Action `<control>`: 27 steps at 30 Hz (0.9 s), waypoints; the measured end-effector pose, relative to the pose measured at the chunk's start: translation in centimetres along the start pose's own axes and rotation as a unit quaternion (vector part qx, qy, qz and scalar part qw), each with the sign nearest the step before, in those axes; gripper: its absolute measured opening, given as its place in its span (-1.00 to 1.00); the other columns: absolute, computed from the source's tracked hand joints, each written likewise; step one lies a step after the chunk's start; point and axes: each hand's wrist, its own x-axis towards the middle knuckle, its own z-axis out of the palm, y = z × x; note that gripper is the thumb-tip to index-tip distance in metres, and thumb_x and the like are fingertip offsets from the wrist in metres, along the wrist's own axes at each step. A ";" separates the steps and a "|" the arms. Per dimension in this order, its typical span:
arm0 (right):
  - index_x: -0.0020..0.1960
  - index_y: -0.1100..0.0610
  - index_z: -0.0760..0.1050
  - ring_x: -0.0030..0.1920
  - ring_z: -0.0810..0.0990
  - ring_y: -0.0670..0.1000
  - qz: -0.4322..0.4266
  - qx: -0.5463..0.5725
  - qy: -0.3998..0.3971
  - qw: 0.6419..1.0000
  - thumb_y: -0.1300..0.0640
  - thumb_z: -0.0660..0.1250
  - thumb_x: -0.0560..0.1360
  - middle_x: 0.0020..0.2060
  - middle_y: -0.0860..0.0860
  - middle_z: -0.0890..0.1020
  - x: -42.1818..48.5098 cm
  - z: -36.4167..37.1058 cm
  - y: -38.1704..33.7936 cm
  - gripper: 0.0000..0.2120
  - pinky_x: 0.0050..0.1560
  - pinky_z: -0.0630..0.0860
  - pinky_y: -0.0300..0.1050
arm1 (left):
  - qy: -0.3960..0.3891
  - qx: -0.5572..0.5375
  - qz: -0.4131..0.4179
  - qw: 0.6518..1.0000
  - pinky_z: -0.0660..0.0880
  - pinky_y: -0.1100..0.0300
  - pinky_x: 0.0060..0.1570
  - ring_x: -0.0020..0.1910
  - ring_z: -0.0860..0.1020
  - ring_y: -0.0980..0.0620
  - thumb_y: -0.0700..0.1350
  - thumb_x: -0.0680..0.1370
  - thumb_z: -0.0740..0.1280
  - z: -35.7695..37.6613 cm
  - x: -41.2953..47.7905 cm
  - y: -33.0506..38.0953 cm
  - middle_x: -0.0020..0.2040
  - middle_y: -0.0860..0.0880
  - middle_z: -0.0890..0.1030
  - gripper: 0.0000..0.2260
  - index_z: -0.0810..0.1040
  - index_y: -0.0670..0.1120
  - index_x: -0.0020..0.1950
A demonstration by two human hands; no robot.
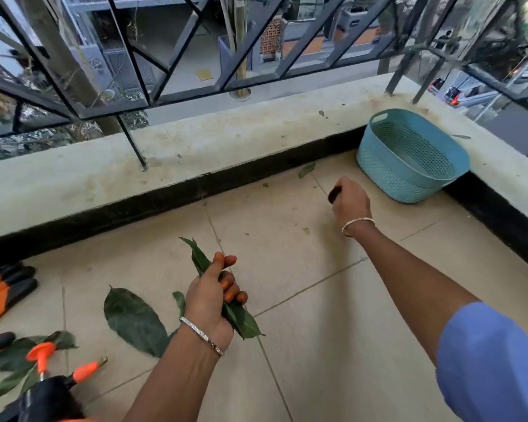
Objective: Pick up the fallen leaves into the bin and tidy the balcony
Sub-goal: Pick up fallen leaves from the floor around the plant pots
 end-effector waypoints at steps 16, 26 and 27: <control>0.39 0.05 0.37 0.30 0.33 0.25 -0.084 -0.169 -0.158 0.969 0.18 0.14 0.59 0.34 0.14 0.38 6.8 5.4 -2.7 -0.63 0.15 0.46 0.16 | 0.013 -0.024 -0.006 1.000 0.30 0.26 -0.57 -0.62 0.21 0.12 0.02 0.63 0.26 0.0 3.2 2.0 -0.53 0.05 0.25 -0.74 0.54 -0.10 -0.16; 0.15 0.22 0.40 0.05 0.46 0.20 -0.150 -0.162 -0.069 0.973 0.26 0.07 0.57 0.08 0.21 0.50 -2.0 2.7 -2.0 -0.79 -0.09 0.43 0.06 | 0.007 -0.018 -0.021 1.000 0.27 0.30 -0.58 -0.63 0.19 0.12 0.00 0.63 0.25 -1.5 -0.9 1.0 -0.54 0.05 0.24 -0.75 0.51 -0.11 -0.17; 0.13 0.22 0.39 0.02 0.46 0.21 -0.146 -0.151 -0.068 0.975 0.27 0.07 0.56 0.05 0.21 0.50 -2.7 2.0 -2.0 -0.80 -0.13 0.39 0.06 | 0.008 -0.014 -0.022 1.000 0.26 0.29 -0.58 -0.63 0.19 0.12 0.00 0.63 0.26 -2.0 -1.6 1.0 -0.54 0.05 0.23 -0.75 0.50 -0.11 -0.18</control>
